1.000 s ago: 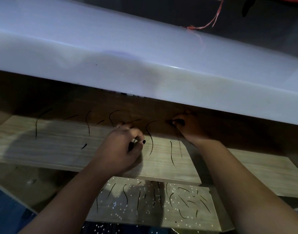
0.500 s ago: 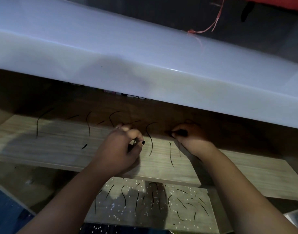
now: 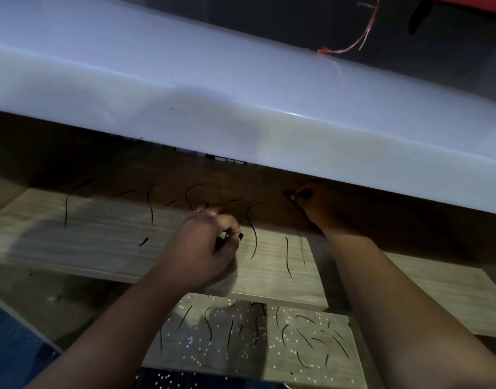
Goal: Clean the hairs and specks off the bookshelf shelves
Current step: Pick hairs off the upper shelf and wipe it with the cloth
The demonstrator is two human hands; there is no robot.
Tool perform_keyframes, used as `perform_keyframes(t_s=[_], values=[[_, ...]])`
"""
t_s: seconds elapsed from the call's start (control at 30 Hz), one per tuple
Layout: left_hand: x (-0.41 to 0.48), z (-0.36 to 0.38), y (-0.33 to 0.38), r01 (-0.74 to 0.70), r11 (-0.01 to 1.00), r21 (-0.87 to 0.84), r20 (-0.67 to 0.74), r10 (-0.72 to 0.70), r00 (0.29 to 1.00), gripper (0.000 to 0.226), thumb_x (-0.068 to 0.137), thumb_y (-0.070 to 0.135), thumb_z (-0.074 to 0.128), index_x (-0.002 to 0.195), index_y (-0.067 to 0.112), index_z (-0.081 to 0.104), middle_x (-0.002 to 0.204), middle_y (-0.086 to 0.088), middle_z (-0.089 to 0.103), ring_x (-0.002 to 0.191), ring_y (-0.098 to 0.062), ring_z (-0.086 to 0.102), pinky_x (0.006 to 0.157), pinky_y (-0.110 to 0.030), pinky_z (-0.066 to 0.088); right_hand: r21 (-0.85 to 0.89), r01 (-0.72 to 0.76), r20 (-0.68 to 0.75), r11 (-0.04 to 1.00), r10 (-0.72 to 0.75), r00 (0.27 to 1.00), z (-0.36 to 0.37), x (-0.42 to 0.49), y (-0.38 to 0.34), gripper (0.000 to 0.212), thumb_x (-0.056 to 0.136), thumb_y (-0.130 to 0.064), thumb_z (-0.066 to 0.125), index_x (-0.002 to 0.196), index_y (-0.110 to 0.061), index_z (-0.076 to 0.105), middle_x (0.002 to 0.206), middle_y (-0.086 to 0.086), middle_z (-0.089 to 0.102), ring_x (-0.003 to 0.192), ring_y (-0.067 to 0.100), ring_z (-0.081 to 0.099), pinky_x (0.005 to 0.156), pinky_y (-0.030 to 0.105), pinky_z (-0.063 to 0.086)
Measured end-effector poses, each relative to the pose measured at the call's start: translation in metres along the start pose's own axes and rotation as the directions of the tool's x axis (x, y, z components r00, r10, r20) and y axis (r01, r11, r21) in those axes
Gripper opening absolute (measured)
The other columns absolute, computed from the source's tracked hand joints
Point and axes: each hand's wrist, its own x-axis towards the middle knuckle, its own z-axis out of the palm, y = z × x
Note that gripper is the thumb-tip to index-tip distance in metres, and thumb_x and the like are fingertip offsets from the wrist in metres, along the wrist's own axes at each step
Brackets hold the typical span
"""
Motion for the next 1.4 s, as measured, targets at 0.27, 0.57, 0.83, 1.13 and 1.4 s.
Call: perform_keyframes(t_s=[0.27,0.57,0.83,1.13,1.4], values=[[0.0,0.0,0.0,0.006,1.0,-0.021,-0.031,-0.006,0.999,0.012,0.089,0.031,0.059,0.093,0.024,0.068,0.085,0.006,0.057,0.082,-0.012,0.051,0.066,-0.028,0.034,-0.046,0.012,0.006,0.999,-0.012,1.0,-0.005,-0.012,0.001,0.022,0.092,-0.026,0.062,0.11,-0.014,0.065,0.111,0.003,0.057,0.11,0.021,0.052,0.086,0.023,0.033],[0.001,0.002,-0.001,0.011,1.0,-0.023,-0.02,-0.011,1.0,0.021,0.084,0.037,0.052,0.091,0.026,0.068,0.082,0.009,0.054,0.081,-0.01,0.049,0.065,-0.018,0.031,-0.265,0.137,0.105,0.955,-0.113,0.988,-0.014,-0.059,-0.006,0.018,0.09,-0.036,0.062,0.1,-0.024,0.071,0.102,-0.007,0.051,0.097,0.011,0.049,0.088,0.025,0.039],[0.001,0.0,0.0,0.013,1.0,-0.027,-0.005,-0.013,1.0,0.017,0.084,0.036,0.053,0.089,0.027,0.067,0.086,0.008,0.056,0.084,-0.011,0.05,0.069,-0.03,0.041,-0.168,0.124,-0.022,0.978,-0.13,0.991,0.003,-0.017,-0.004,0.017,0.091,-0.029,0.063,0.102,-0.019,0.069,0.112,0.003,0.065,0.105,0.02,0.058,0.085,0.025,0.04],[0.0,-0.001,0.001,0.02,0.999,-0.031,-0.03,-0.021,0.999,0.019,0.084,0.037,0.054,0.088,0.025,0.068,0.085,0.008,0.057,0.086,-0.013,0.051,0.07,-0.033,0.045,-0.221,-0.014,-0.091,0.975,-0.006,0.996,-0.01,-0.006,0.016,0.031,0.094,-0.035,0.057,0.115,-0.014,0.065,0.122,0.008,0.059,0.116,0.026,0.052,0.094,0.026,0.035],[0.0,0.0,0.002,0.052,0.998,-0.03,-0.022,-0.053,0.998,0.011,0.091,0.032,0.06,0.097,0.027,0.068,0.091,0.006,0.058,0.086,-0.011,0.051,0.068,-0.03,0.042,-0.282,0.035,-0.11,0.959,-0.068,0.992,0.007,-0.019,-0.005,0.027,0.091,-0.036,0.06,0.107,-0.015,0.069,0.116,0.01,0.064,0.109,0.029,0.059,0.092,0.034,0.044]])
